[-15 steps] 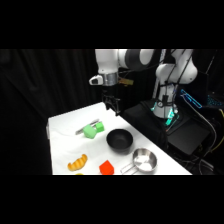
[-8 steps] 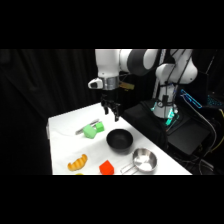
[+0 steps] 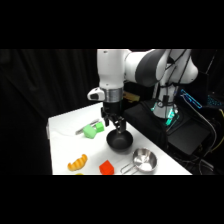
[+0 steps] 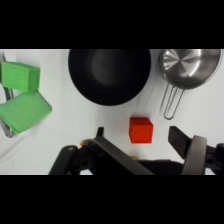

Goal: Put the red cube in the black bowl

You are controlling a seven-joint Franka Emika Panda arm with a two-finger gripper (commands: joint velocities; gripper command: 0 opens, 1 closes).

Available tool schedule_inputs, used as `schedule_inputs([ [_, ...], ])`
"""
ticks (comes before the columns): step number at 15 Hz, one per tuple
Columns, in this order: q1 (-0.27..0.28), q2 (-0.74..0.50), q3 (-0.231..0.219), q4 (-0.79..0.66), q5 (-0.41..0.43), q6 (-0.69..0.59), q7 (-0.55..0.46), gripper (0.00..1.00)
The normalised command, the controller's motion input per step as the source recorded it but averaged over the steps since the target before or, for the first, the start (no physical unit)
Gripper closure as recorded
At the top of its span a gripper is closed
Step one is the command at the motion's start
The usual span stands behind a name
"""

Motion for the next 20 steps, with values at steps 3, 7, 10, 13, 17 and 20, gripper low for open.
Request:
schedule_inputs([
  [3,0.078,0.32,0.009,0.34,-0.133,0.18,0.21,0.00],
  [7,0.086,0.35,-0.016,0.35,-0.138,0.18,0.19,0.00],
  [10,0.113,0.34,-0.049,0.33,-0.141,0.15,0.19,0.00],
  [13,0.139,0.31,-0.092,0.32,-0.168,0.14,0.19,0.00],
  [17,0.138,0.28,-0.141,0.26,-0.172,0.16,0.19,0.00],
  [20,0.117,0.25,-0.138,0.22,-0.132,0.17,0.17,0.00],
])
